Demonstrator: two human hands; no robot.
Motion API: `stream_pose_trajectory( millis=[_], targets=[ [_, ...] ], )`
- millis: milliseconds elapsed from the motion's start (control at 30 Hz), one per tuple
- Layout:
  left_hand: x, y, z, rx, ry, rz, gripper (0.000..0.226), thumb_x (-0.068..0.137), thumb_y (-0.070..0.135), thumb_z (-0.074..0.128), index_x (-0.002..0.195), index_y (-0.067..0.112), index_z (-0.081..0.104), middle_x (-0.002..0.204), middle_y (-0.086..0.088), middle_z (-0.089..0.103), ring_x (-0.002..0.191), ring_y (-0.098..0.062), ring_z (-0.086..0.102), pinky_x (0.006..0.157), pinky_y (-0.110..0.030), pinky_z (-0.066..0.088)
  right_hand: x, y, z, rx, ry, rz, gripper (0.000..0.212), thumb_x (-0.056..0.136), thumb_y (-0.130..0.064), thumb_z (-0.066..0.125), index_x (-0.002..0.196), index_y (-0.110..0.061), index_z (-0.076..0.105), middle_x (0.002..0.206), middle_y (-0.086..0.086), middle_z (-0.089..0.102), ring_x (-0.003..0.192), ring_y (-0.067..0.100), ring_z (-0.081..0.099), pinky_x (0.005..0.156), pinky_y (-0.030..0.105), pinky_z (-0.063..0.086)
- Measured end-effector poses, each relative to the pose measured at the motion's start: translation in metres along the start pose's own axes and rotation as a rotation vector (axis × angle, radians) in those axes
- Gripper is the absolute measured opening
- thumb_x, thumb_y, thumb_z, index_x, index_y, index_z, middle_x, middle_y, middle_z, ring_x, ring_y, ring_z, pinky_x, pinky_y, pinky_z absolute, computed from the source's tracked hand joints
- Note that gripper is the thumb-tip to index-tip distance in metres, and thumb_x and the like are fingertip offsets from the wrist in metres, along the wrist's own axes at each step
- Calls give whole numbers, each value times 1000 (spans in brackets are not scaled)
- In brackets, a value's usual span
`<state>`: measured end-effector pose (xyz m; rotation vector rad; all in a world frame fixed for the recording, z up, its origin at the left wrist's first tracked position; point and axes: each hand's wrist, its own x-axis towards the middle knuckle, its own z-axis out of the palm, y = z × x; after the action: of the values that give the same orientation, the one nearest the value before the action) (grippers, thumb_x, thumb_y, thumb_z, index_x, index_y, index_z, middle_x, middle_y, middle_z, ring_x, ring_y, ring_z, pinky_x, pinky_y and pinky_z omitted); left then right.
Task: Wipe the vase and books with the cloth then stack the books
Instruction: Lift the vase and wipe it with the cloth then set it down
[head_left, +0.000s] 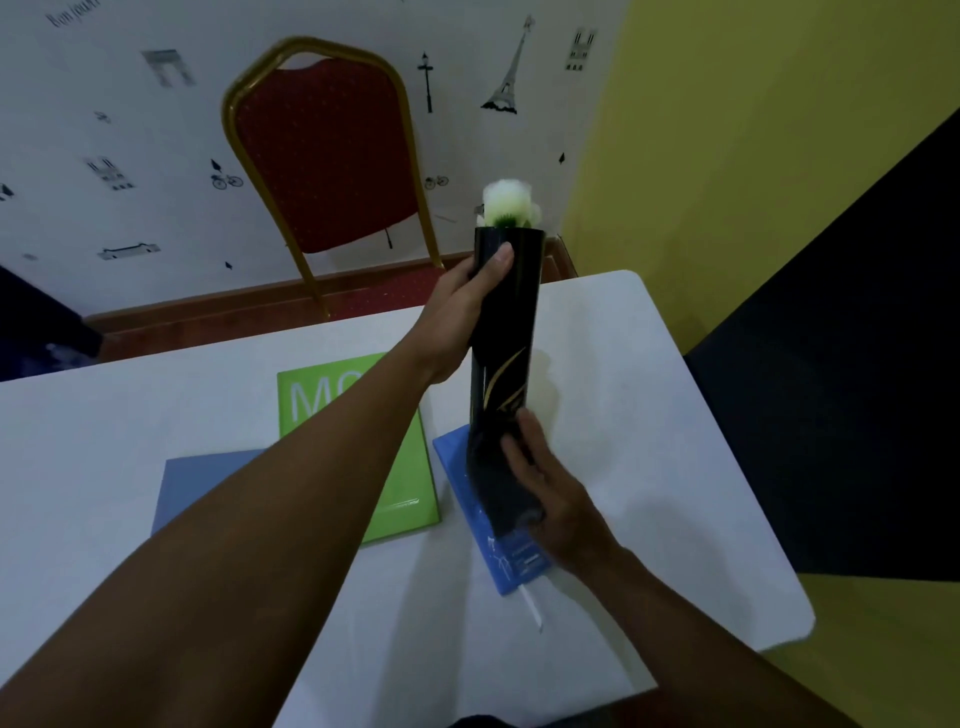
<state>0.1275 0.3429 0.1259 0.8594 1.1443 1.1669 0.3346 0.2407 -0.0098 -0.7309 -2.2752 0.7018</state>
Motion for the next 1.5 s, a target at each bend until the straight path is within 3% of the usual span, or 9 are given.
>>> stream_pose_trajectory(
  millis=[133,300,433,533,667,933,1100,1267,1500],
  targets=[
    [-4,-9,13,38,-72,-39,46,105,43,46,135,10,58,126,-14,70,116,-27,68,102,-41,53,74,-10,-28,290,324,394,66,101,-13,54,160,-17,25,162,11,39,149,18,39,116,29,42],
    [-6,-5,19,67,-124,-71,48,105,50,41,140,20,54,133,-1,67,119,-10,66,98,-30,55,120,-9,-62,338,470,694,38,106,-21,54,141,-7,57,101,-14,70,90,-12,65,80,24,51],
    [0,0,23,224,-61,23,49,99,53,53,139,23,53,132,-5,63,119,-16,65,102,-38,55,114,-14,-52,341,506,690,55,103,-8,54,156,-19,41,140,1,63,127,10,59,105,23,50],
    [1,-1,22,241,29,88,52,101,48,52,143,18,50,129,-3,66,118,-17,66,102,-46,54,115,-19,-46,283,537,602,72,98,4,53,159,-27,29,155,-8,44,137,-1,43,111,11,38],
    [-4,1,27,252,15,42,52,100,57,46,139,24,51,129,3,65,114,-11,66,96,-44,57,115,-19,-47,241,464,487,80,101,-4,53,157,-47,15,168,-5,27,155,12,26,122,29,34],
    [-5,0,20,113,121,14,75,82,64,69,137,20,47,130,-4,64,118,-19,65,102,-48,54,54,-9,-20,30,151,250,84,95,4,61,162,-22,17,172,-4,-8,159,22,-5,116,13,30],
    [-7,14,14,72,99,25,56,94,57,59,136,22,53,127,-6,68,113,-19,69,95,-48,58,10,-7,6,184,124,395,101,94,14,58,161,-44,9,173,1,4,158,23,14,122,22,28],
    [-18,11,21,122,-14,38,38,101,49,51,122,20,63,123,-10,69,114,-22,68,101,-49,54,83,-34,-31,335,365,521,73,92,0,42,161,-9,21,153,-9,35,132,-23,36,104,2,36],
    [-22,8,23,210,58,71,41,102,43,53,133,15,55,124,-6,68,110,-16,69,93,-52,59,124,-22,-61,282,448,440,72,96,-7,42,162,-24,21,154,-11,44,143,14,47,113,24,43]
  ],
)
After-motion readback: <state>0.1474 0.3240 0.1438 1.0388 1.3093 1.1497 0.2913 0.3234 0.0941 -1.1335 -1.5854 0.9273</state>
